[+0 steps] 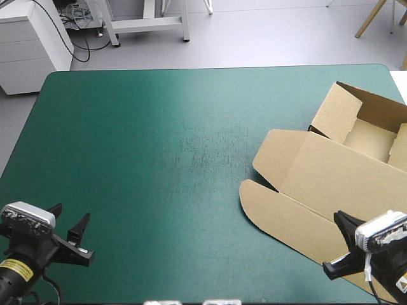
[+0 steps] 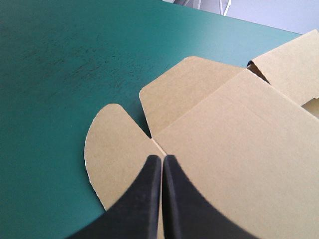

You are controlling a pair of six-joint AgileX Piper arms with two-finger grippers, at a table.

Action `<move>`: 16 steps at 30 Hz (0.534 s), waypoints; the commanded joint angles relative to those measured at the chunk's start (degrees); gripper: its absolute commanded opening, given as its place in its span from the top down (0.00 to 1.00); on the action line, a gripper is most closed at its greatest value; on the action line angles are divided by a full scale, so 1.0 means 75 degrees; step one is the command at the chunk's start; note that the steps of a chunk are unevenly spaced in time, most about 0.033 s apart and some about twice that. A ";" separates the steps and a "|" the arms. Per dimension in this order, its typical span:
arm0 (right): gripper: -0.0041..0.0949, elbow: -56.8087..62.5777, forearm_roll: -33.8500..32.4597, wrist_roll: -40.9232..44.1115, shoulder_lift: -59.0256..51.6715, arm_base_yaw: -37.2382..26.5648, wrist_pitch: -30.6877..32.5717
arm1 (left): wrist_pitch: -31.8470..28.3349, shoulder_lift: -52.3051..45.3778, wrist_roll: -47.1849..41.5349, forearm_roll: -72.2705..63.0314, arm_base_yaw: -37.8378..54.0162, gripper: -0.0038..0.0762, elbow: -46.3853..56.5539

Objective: Fold the box

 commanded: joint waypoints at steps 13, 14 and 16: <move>0.96 0.0908 0.0160 -0.0051 -0.0978 0.0021 -0.0789 | -0.0069 -0.2078 -0.0009 -0.0572 -0.0043 0.48 0.1029; 0.96 0.0908 0.0160 -0.0051 -0.0978 0.0021 -0.0789 | -0.0099 -0.2132 -0.0009 -0.0572 -0.0043 0.48 0.1041; 0.96 0.0908 0.0160 -0.0051 -0.0978 0.0021 -0.0789 | -0.0134 -0.2146 -0.0009 -0.0559 -0.0043 0.48 0.1059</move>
